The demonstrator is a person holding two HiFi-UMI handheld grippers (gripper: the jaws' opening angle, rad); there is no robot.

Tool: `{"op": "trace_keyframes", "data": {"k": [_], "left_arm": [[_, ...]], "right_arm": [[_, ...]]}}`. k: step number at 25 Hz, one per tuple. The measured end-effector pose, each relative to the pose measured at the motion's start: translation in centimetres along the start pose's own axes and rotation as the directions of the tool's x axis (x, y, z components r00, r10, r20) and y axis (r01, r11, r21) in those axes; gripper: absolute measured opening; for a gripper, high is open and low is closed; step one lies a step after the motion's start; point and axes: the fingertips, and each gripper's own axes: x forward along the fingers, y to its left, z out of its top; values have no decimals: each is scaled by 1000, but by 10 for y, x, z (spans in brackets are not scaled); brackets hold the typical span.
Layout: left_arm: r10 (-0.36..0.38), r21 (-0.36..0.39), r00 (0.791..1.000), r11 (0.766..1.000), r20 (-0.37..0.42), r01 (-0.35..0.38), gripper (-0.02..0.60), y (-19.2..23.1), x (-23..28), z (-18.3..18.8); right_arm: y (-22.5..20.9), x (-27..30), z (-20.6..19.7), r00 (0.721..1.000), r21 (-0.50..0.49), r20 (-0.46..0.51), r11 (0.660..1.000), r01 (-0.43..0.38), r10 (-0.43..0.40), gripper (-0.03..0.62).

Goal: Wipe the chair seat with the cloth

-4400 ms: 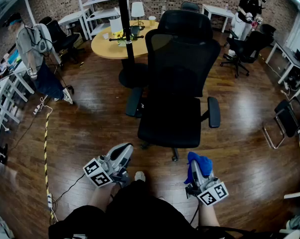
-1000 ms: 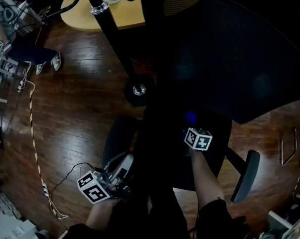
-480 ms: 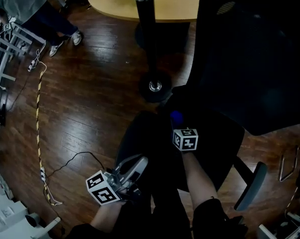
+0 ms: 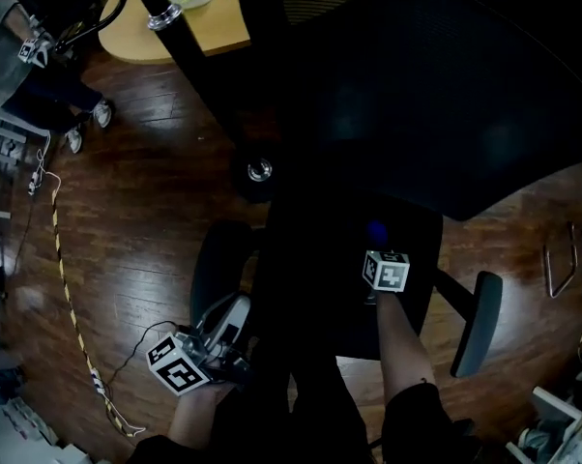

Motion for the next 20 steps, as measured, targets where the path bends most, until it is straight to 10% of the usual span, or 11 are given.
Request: {"op": "trace_keyframes", "data": {"k": [8,20], "left_arm": [[-9,36,998,999,-70,11,-11,2,21,-5],[-27,43,996,999,-81,31,-11,-7,19,-16]], "right_arm": [[-138,-76,-26,970,132,26,963,235,-241,34],[-139,-85,-21,979,166,74,970,175,-189,34]]}}
